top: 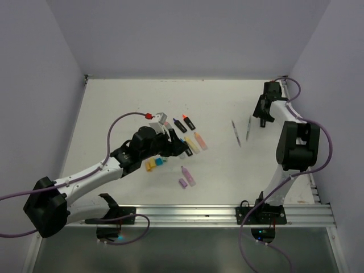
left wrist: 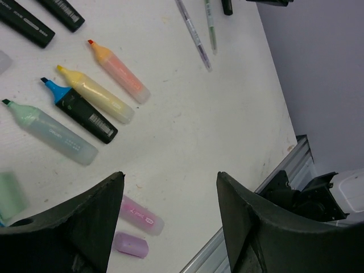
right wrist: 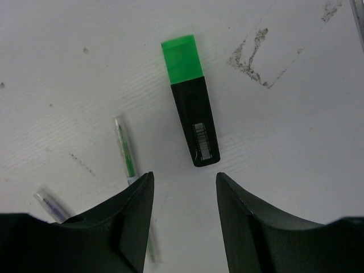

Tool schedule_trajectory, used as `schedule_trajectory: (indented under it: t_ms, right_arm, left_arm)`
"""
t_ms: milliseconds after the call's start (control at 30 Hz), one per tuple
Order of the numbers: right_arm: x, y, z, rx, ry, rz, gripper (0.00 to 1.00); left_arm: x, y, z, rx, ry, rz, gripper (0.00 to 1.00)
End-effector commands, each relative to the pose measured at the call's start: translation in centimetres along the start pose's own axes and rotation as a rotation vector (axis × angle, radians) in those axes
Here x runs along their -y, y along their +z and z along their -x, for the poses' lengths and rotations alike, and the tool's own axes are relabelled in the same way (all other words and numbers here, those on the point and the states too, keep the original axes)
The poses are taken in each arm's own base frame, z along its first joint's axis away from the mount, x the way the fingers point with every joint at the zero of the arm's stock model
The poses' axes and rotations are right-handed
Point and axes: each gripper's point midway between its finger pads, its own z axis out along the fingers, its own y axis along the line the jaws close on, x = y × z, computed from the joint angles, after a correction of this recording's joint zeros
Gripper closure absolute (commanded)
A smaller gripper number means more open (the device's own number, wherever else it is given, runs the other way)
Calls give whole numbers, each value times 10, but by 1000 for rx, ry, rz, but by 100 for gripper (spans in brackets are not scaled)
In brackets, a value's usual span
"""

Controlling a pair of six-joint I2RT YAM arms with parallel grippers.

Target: Open the pen caps

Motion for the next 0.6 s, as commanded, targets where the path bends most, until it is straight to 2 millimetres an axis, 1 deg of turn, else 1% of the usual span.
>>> schedule_trajectory:
  t_ms: [0, 33, 67, 100, 133, 167, 200, 233, 267, 433, 567]
  right_arm:
    - [-2, 5, 33, 57, 3, 1, 49]
    - [-3, 14, 30, 39, -2, 2, 49]
    - [-5, 16, 37, 48, 0, 7, 48]
    - [-4, 20, 37, 44, 0, -4, 48]
    - [-3, 28, 34, 26, 2, -12, 47]
    - [-3, 29, 40, 34, 6, -10, 47]
    - [-3, 31, 40, 29, 9, -13, 47]
    - [1, 35, 41, 25, 13, -22, 47]
    - [1, 39, 41, 18, 9, -21, 47]
    - [8, 50, 38, -6, -9, -35, 47]
    - [10, 55, 34, -33, -31, -36, 47]
  left_arm:
    - [-1, 4, 8, 4, 22, -60, 31]
    - [-4, 6, 8, -2, 19, -54, 30]
    - [-5, 8, 10, 1, 18, -59, 30]
    - [-5, 10, 10, -4, 18, -61, 30]
    - [-7, 16, 9, -17, 17, -55, 30]
    - [-7, 18, 8, -30, 17, -61, 30]
    - [-6, 20, 7, -39, 18, -64, 30]
    - [-10, 23, 5, -49, 15, -56, 30]
    - [-9, 25, 6, -48, 14, -67, 30]
    - [-18, 35, 0, -75, -2, -60, 30]
    - [-21, 40, -1, -91, -17, -73, 30]
